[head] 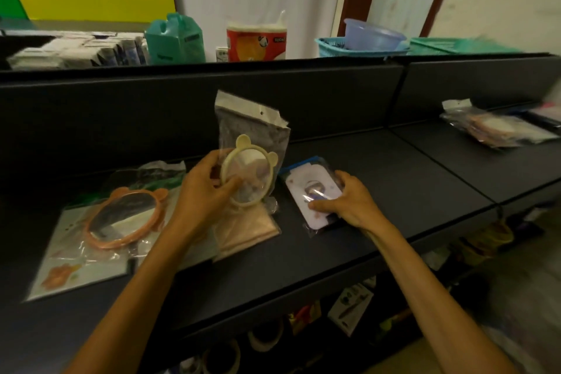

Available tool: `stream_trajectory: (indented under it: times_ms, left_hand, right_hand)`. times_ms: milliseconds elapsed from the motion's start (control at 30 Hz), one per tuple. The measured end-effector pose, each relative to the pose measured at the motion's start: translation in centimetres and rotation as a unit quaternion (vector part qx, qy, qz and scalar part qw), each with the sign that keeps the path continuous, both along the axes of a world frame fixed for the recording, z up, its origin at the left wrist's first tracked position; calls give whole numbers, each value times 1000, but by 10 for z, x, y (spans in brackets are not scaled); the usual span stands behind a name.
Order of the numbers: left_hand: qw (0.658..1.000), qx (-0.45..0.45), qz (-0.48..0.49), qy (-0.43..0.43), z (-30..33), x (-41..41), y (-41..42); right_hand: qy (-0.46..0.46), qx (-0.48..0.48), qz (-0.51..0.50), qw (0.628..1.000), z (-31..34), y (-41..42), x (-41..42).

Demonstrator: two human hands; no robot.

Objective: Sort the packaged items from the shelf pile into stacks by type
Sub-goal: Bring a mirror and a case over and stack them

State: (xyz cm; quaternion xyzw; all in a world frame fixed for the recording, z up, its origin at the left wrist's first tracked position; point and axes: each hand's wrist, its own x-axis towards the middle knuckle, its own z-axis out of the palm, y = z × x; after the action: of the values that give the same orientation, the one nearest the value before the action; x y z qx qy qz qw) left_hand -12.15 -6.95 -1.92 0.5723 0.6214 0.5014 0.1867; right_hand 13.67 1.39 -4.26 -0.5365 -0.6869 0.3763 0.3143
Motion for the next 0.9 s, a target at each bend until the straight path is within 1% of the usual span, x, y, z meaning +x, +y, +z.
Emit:
stream_trajectory:
  times_ms: [67, 133, 167, 267, 333, 367, 500, 600, 700, 800, 900]
  left_hand:
    - [999, 14, -32, 8, 1, 6, 1]
    - [999, 23, -46, -7, 0, 12, 3]
    - [998, 18, -49, -35, 0, 16, 4]
    - [985, -4, -72, -156, 0, 31, 7]
    - [974, -12, -91, -205, -2, 45, 9]
    - [971, -19, -95, -217, -3, 53, 10]
    - [967, -44, -116, -224, -8, 95, 20]
    - [963, -56, -137, -227, -7, 132, 30]
    - [956, -77, -163, -229, -5, 191, 45]
    - [941, -102, -204, -251, -5, 256, 57]
    - [947, -100, -212, -220, -6, 321, 72]
  right_hand:
    - [59, -5, -2, 998, -2, -2, 10]
    - [117, -14, -15, 993, -5, -5, 21]
    - [144, -12, -23, 989, -7, -7, 26]
    - [188, -6, -45, 981, -10, -9, 45]
    - [204, 4, -65, 977, -10, -11, 60]
    - [213, 7, -75, 974, -10, -11, 68]
    - [244, 8, -111, 963, -11, -12, 113]
    - [243, 26, -129, 961, -9, -13, 150]
    - [248, 51, -149, 956, -5, -10, 209]
    - [248, 67, -164, 952, -3, -5, 276]
    - [243, 79, -181, 950, -3, 2, 343]
